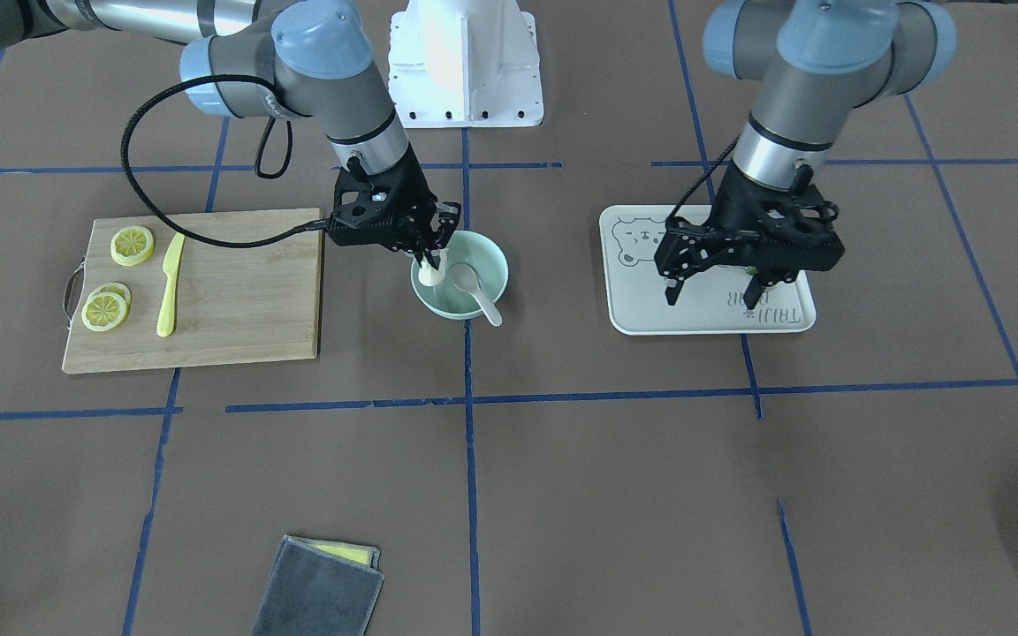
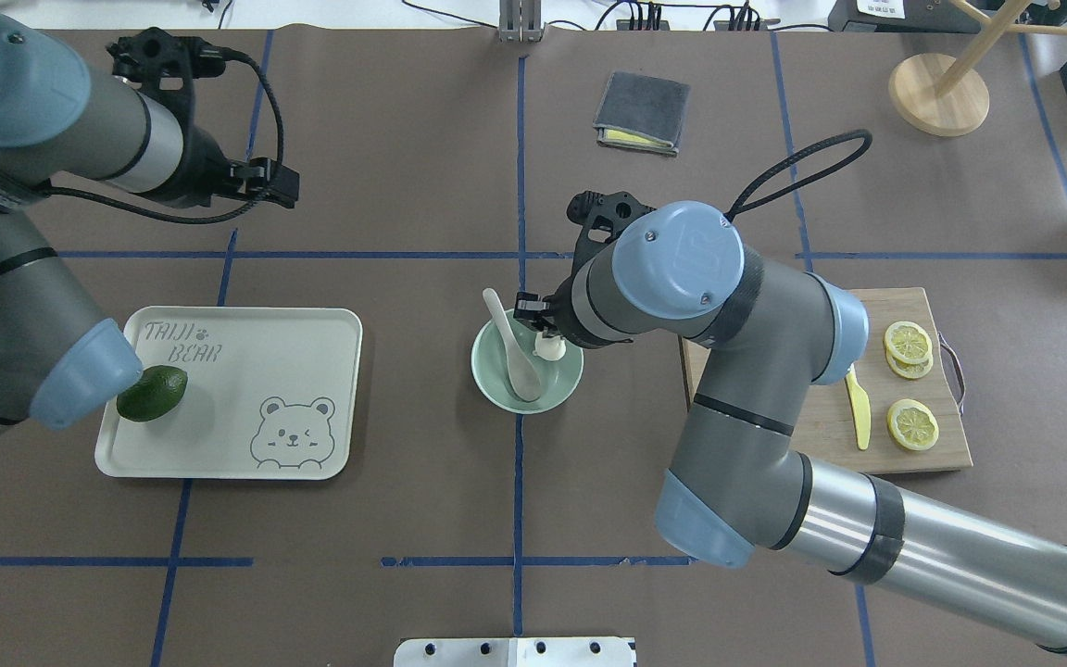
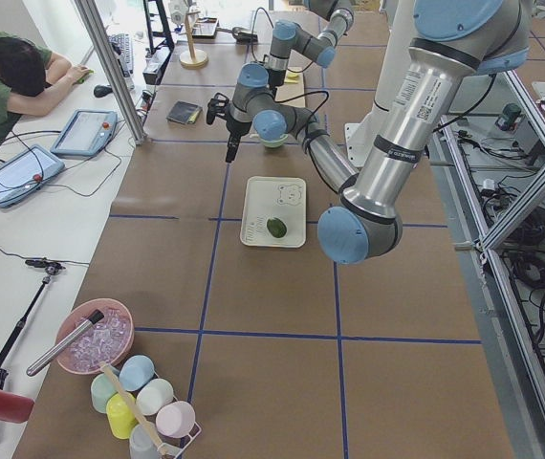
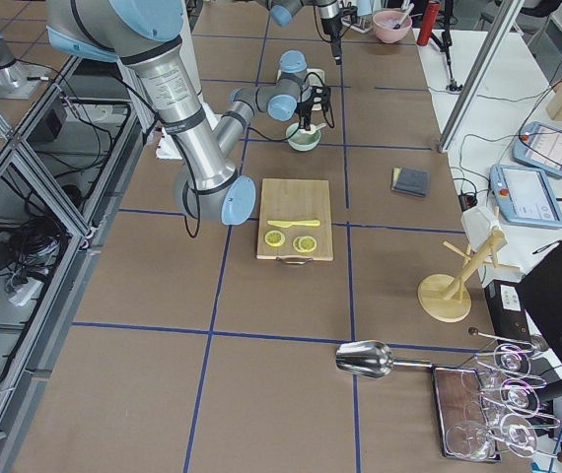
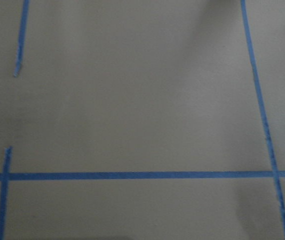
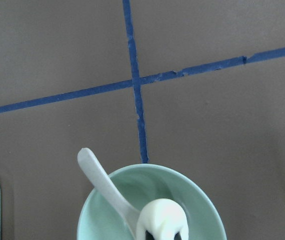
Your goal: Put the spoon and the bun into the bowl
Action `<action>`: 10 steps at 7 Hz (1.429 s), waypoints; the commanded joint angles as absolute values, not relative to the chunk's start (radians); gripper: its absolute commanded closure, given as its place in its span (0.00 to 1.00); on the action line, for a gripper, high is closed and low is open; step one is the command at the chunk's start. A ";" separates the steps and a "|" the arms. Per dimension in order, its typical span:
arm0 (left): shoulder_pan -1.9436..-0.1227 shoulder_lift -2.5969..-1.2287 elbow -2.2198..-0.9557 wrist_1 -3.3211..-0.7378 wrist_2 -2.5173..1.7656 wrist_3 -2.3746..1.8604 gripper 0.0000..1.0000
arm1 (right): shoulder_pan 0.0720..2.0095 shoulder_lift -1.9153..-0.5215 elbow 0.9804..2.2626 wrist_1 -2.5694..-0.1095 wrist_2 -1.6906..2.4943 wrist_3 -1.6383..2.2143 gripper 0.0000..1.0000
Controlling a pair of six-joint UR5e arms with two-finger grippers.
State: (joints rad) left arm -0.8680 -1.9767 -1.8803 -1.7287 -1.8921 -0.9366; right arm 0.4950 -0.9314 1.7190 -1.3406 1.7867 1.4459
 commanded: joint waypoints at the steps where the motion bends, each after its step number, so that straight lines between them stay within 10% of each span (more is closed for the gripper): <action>1: -0.966 -1.916 -1.882 -1.727 -1.919 -0.775 0.00 | 0.463 -0.885 1.683 -1.338 1.752 1.496 0.01; 10: -1.321 -1.712 -1.760 -1.727 -2.065 -0.134 0.00 | 0.477 -0.887 1.695 -1.348 1.761 1.493 0.00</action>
State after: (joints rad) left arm -1.2893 -1.7679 -1.7727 -1.7265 -2.0552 -0.2176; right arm 0.4643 -0.8790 1.6790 -1.3397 1.7484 1.4969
